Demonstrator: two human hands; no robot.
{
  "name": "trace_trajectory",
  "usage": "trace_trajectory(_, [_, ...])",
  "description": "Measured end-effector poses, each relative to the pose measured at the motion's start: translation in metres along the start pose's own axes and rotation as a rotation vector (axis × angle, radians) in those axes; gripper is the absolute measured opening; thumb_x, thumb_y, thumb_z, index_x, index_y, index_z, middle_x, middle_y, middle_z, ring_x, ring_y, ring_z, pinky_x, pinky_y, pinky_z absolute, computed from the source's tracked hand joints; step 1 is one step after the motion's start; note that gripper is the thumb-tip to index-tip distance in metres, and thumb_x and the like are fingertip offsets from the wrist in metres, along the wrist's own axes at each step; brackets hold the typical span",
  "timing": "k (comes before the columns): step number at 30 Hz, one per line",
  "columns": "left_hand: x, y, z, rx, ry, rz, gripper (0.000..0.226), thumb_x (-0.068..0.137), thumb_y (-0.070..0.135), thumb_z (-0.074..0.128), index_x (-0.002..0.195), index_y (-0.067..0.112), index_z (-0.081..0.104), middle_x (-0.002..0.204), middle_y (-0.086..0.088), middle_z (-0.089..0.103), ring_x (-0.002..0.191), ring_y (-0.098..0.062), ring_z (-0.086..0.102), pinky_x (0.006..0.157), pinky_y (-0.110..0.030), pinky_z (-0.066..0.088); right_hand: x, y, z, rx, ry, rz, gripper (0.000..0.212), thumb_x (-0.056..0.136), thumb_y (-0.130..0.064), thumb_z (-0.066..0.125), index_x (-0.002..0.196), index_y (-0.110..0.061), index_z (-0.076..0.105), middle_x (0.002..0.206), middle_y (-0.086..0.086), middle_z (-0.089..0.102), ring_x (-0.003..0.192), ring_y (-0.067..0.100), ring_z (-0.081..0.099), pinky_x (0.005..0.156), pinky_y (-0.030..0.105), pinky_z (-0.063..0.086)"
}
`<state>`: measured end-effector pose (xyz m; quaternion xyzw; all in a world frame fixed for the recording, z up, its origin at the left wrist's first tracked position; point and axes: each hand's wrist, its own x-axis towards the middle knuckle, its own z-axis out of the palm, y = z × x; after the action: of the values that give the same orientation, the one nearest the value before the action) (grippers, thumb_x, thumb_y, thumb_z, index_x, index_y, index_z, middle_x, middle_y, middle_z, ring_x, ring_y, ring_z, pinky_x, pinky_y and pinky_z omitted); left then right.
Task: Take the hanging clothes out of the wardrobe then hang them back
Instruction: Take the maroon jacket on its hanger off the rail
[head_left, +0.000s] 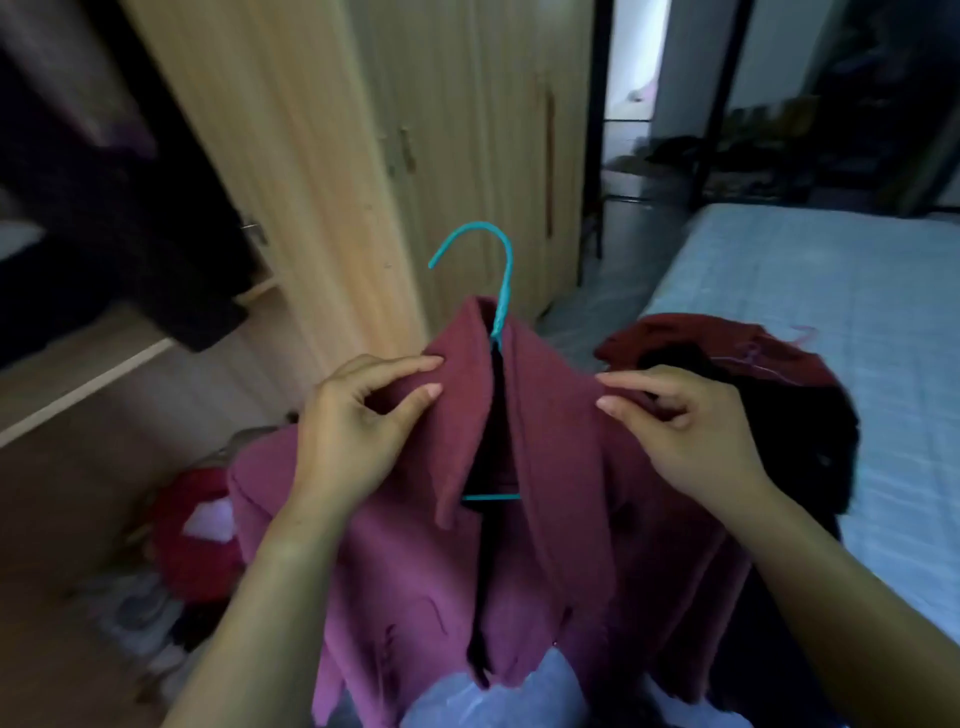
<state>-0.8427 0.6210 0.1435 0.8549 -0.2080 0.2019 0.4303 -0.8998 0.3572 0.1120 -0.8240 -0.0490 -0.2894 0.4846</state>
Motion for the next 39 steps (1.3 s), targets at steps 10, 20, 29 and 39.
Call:
trace_trajectory(10, [0.131,0.083,0.234,-0.222,-0.251,0.197,0.030,0.081,0.020,0.072,0.105,0.038,0.066,0.091,0.006,0.067,0.085,-0.002,0.060,0.076,-0.014,0.043,0.061,0.119,-0.183,-0.325,0.317,0.078,0.019,0.076,-0.019,0.076,0.094,-0.024,0.073,0.084,-0.017,0.066,0.074,-0.014,0.057,0.073,0.005,0.037])
trace_trajectory(20, [0.261,0.092,0.466,-0.029,-0.371,0.332,0.032,0.085,0.050,0.052,0.111,0.038,0.066,0.095,0.009,0.061,0.086,-0.007,0.058,0.076,-0.031,0.049,0.163,0.324,-0.277,-0.357,0.314,0.245,0.017,0.081,-0.014,0.071,0.095,-0.024,0.071,0.092,-0.011,0.068,0.086,0.004,0.061,0.076,0.011,0.042])
trace_trajectory(29, [0.257,0.003,0.591,0.391,-0.781,-0.046,0.054,0.087,0.055,0.047,0.134,0.031,0.048,0.127,-0.004,0.053,0.118,-0.025,0.051,0.096,-0.048,0.043,0.170,0.478,-0.253,-0.543,-0.169,0.526,0.028,0.084,-0.030,0.067,0.110,-0.021,0.067,0.109,-0.001,0.065,0.100,0.021,0.061,0.081,0.031,0.047])
trace_trajectory(39, [0.147,-0.013,0.534,0.489,-0.778,-0.187,0.076,0.077,0.072,0.010,0.140,0.039,0.038,0.149,0.003,0.036,0.140,-0.023,0.026,0.112,-0.056,0.017,0.119,0.431,-0.183,-0.719,-0.424,0.480,0.061,0.087,-0.055,0.029,0.120,-0.014,0.061,0.124,0.010,0.059,0.114,0.031,0.056,0.094,0.055,0.041])
